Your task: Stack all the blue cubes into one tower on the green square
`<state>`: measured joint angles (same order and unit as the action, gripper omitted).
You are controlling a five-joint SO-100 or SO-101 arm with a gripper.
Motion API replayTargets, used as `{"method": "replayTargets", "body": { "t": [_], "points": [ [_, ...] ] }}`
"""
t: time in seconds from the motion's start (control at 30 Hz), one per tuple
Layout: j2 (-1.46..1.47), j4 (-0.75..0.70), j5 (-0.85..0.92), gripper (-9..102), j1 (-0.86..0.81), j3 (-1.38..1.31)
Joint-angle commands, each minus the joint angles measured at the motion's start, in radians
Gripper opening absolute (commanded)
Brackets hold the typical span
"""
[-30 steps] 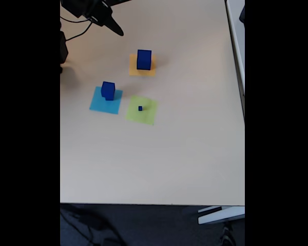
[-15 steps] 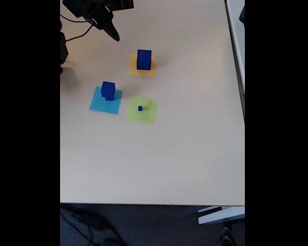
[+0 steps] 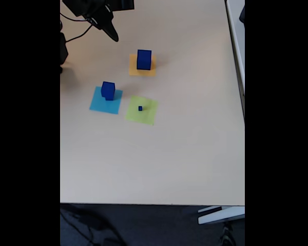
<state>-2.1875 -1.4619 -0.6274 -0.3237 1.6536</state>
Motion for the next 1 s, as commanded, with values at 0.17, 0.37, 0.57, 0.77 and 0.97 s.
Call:
{"method": "replayTargets", "body": {
  "t": [0.17, 0.37, 0.57, 0.77, 0.97],
  "points": [
    [0.031, -0.067, -0.021, 0, -0.025, -0.094],
    [0.133, -0.147, 0.005, 0, -0.043, -0.201],
    [0.161, -0.176, -0.002, 0, -0.048, -0.222],
    [0.184, -0.206, -0.003, 0, -0.061, -0.249],
    [0.184, -0.209, -0.005, 0, -0.063, -0.249]
  ]
}}
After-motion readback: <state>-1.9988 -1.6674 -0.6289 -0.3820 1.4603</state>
